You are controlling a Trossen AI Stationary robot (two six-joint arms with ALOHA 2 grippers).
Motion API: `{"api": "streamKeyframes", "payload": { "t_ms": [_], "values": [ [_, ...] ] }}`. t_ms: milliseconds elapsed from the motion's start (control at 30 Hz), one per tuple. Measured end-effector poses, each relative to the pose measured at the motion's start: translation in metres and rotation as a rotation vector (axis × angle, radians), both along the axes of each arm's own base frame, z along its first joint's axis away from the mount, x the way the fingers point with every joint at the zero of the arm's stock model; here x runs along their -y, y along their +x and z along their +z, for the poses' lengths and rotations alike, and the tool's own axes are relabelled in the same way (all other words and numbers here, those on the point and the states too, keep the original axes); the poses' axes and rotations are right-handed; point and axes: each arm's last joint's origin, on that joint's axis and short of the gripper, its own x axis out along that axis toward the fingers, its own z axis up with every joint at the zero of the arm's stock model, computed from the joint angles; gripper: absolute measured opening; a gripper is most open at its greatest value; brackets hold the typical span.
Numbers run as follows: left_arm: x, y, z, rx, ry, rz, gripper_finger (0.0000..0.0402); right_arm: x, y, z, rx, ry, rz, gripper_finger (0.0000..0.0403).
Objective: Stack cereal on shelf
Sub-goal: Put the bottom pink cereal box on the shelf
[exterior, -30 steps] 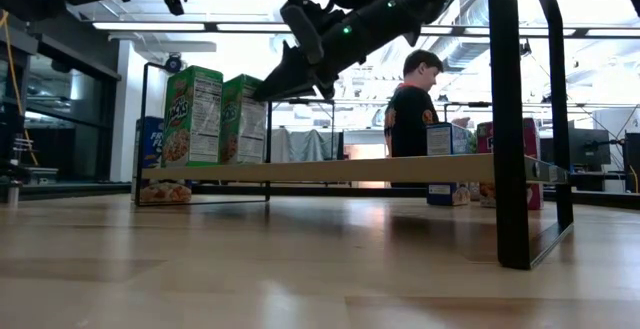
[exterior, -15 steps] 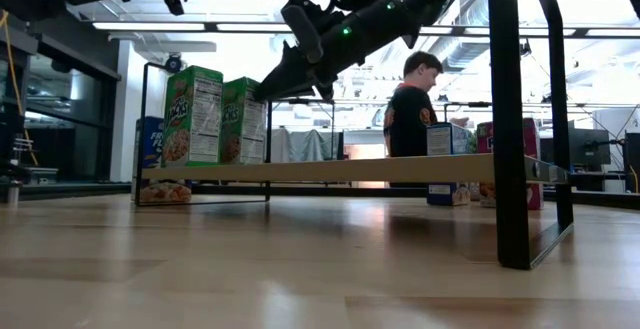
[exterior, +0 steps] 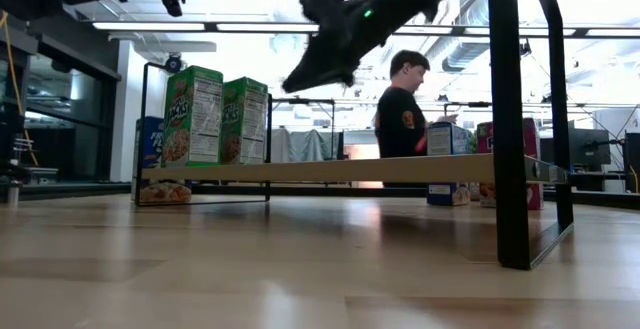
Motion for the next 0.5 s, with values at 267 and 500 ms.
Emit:
{"api": "streamKeyframes", "payload": {
  "t_ms": [267,500],
  "values": [
    [0.002,-0.008,0.002,-0.002,-0.001,0.0,0.0209,-0.015,-0.055,0.035,-0.126,-0.099,-0.117,0.0],
    [0.003,-0.01,0.002,-0.008,0.008,0.004,0.0209,-0.023,-0.109,0.03,-0.101,-0.108,-0.282,0.0]
  ]
}}
